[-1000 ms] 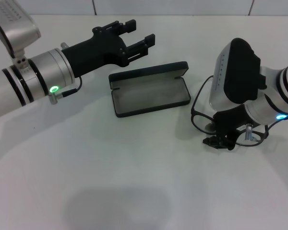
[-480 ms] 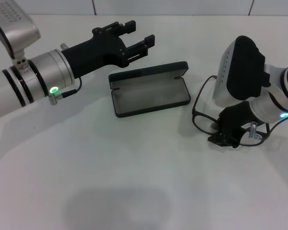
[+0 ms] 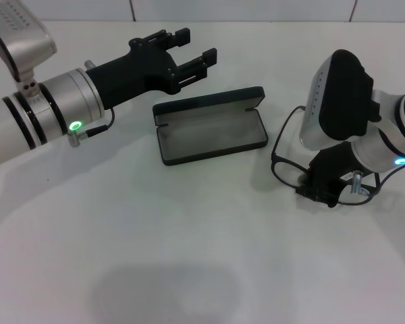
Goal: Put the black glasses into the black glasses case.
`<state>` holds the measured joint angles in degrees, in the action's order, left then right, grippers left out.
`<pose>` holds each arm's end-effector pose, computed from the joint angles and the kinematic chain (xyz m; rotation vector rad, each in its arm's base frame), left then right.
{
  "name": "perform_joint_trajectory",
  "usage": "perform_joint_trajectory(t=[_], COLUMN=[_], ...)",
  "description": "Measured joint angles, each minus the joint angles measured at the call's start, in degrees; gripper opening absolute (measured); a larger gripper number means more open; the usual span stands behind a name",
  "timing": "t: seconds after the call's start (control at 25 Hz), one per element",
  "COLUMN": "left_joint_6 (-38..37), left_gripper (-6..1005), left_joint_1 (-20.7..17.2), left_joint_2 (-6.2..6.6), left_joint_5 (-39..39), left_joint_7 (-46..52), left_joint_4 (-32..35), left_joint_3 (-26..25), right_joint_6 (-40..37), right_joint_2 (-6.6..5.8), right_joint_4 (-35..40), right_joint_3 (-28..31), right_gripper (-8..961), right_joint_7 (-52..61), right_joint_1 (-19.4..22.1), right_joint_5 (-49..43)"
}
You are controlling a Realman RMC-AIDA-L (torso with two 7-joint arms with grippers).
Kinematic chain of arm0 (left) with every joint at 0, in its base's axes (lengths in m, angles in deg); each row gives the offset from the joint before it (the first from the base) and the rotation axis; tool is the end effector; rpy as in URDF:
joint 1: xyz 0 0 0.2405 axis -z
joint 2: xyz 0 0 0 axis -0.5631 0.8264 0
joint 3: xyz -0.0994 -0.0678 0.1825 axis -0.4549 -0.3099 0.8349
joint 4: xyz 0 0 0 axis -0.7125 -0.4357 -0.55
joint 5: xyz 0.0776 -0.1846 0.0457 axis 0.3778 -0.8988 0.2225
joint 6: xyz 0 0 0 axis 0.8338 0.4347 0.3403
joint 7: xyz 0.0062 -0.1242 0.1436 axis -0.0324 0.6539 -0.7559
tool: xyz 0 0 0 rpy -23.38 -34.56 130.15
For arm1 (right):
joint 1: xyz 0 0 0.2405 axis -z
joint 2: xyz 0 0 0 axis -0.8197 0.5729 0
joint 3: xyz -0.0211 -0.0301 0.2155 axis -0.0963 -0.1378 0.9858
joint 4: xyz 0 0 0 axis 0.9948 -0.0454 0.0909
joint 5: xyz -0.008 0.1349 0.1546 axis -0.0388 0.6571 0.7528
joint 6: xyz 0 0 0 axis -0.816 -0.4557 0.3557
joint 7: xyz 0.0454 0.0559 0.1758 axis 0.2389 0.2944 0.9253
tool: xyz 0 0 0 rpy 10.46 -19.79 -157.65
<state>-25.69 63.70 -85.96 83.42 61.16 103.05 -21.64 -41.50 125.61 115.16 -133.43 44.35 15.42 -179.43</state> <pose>-0.1805 0.3817 -0.0323 -2.3386 -0.5124 -0.9079 0.1540 0.3461 -0.0929 -2.8382 0.1591 -0.5689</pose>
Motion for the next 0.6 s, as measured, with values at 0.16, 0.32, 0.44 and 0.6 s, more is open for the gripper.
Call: perform_joint_trajectory(t=[0.16,0.32,0.44,0.6], left_joint_6=[0.88,-0.93,-6.33,-15.89], left_gripper=[666,666,666,666], left_joint_1=[0.14,0.55,0.22,0.58], left_joint_2=[-0.02,0.36,0.64,2.26], left_joint_5=[-0.25,0.02,0.05,0.08], left_joint_7=[1.35,4.39,6.05,13.01], left_joint_4=[0.01,0.32,0.85,1.52], left_joint_3=[0.0,0.55,0.55,0.44], right_joint_6=[-1.16,-2.62,-3.23,-3.44], right_joint_2=[-0.01,-0.19,-0.21,0.04], right_joint_4=[0.61,5.57,11.28,14.66], right_joint_3=[1.25,4.23,7.98,13.65], right_gripper=[222,148,116,116], right_joint_7=[0.02,-0.53,-2.89,-13.93], right_joint_1=[0.17,3.47,7.82,13.72], right_joint_5=[-0.01,-0.09,1.4,12.14])
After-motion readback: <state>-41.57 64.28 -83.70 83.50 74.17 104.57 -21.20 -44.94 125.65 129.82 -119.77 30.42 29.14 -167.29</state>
